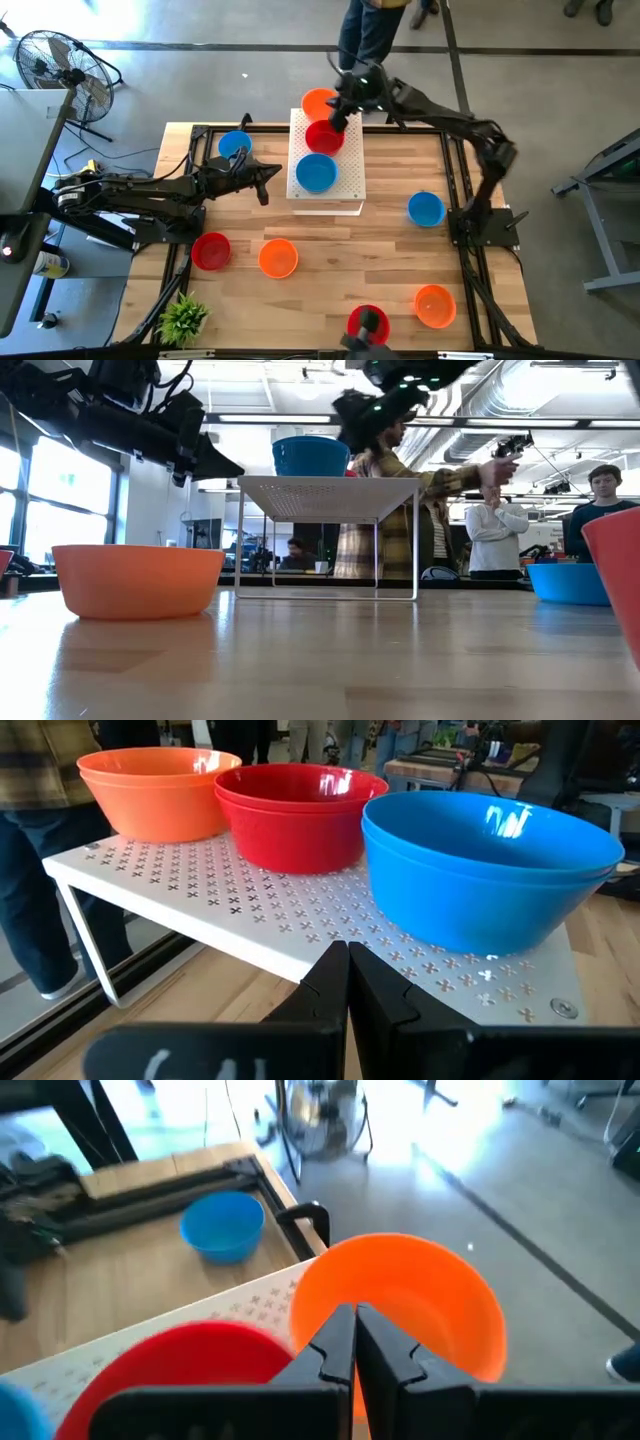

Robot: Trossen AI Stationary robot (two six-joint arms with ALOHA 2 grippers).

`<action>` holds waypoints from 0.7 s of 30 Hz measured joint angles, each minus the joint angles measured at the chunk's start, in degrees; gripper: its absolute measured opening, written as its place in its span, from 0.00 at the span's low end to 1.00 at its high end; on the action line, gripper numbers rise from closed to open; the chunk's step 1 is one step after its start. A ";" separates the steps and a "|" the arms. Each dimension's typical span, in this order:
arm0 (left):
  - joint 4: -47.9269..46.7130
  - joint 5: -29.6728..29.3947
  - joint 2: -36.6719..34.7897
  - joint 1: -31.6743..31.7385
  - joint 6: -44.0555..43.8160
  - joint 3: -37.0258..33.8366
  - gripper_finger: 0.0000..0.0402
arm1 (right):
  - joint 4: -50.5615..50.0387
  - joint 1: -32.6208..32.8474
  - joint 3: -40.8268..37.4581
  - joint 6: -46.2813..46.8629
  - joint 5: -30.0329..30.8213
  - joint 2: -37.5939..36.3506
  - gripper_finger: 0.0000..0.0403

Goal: Pick & Place Mini bowls
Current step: Stack the red bowl on top of the other red bowls on the shelf

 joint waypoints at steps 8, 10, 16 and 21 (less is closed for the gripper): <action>-0.85 1.20 0.00 0.00 0.00 0.00 0.00 | 13.89 1.74 -29.36 0.85 4.17 -22.98 0.00; -1.38 1.61 0.00 0.00 0.00 0.00 0.00 | 15.75 2.50 -35.28 1.71 5.30 -28.69 0.00; -2.19 1.67 0.00 0.00 -0.41 0.00 0.00 | 20.04 4.83 -50.60 3.46 7.45 -44.72 0.00; -9.00 1.18 -2.67 0.00 0.47 1.22 0.00 | 24.16 6.13 -60.22 3.40 8.90 -54.38 0.00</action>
